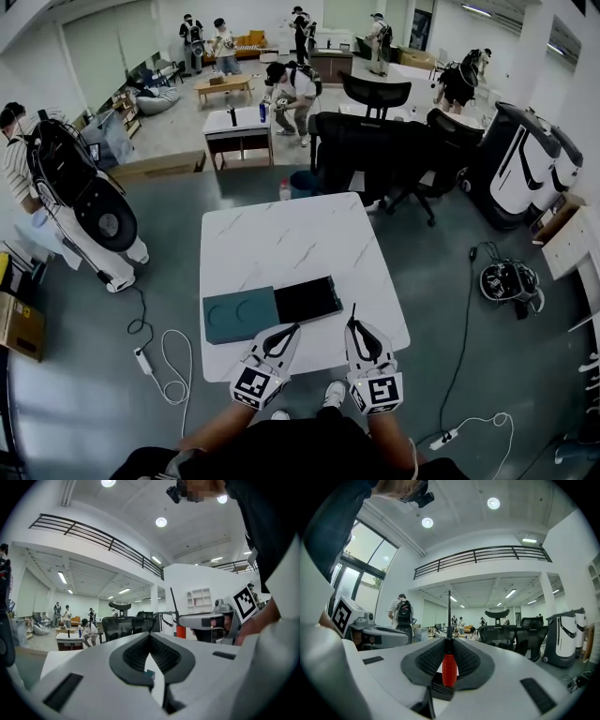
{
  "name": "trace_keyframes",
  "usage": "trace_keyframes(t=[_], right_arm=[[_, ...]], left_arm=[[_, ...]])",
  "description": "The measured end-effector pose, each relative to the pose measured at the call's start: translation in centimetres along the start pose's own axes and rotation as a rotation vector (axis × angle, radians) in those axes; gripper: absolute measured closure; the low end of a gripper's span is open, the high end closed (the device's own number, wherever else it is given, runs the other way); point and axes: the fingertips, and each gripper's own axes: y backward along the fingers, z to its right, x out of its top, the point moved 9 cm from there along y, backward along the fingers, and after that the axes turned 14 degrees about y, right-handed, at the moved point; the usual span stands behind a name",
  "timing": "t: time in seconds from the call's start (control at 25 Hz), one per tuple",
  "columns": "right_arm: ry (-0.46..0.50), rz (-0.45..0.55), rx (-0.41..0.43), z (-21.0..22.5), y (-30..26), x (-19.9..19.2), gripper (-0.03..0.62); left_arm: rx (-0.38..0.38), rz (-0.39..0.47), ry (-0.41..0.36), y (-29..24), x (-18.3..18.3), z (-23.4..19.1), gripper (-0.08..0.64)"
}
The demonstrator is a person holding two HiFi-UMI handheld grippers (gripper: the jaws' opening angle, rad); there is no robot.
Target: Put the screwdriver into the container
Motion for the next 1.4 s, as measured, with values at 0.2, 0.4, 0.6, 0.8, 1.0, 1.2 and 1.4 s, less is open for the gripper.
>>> trace_keyframes(t=[0.2,0.4,0.6,0.8,1.0,1.2,1.4], right_arm=[[-0.008,0.011,0.056,4.2,-2.2,-1.6,0.520],[-0.025,0.015,0.125,7.4,-4.3,-4.0,0.520],[-0.029,0.026,0.223,9.1,-6.2,-6.1,0.520],[0.001,0.027,0.290,9.5,-8.3,-6.9,0.520],[0.033,0.011,0.332,8.2,-10.3,-7.3,0.520],[0.090,-0.052,0.397,6.2,-11.9,-8.2,0.520],[0.142,-0.049,0.400,4.7,-13.4,-8.7,0.520]], left_arm=[[0.065,0.014,0.006,-4.0,0.2,-0.1,0.554],[0.139,-0.014,0.018,-6.8,-0.7,0.0,0.554],[0.230,-0.028,0.014,-7.9,-1.7,-0.1,0.554],[0.311,-0.033,0.040,-8.0,-2.3,-0.8,0.555],[0.320,-0.035,0.057,-7.7,-2.1,-2.1,0.555],[0.347,-0.031,0.070,-6.4,-2.5,-4.5,0.554],[0.361,-0.023,0.092,-5.0,-3.3,-6.6,0.554]])
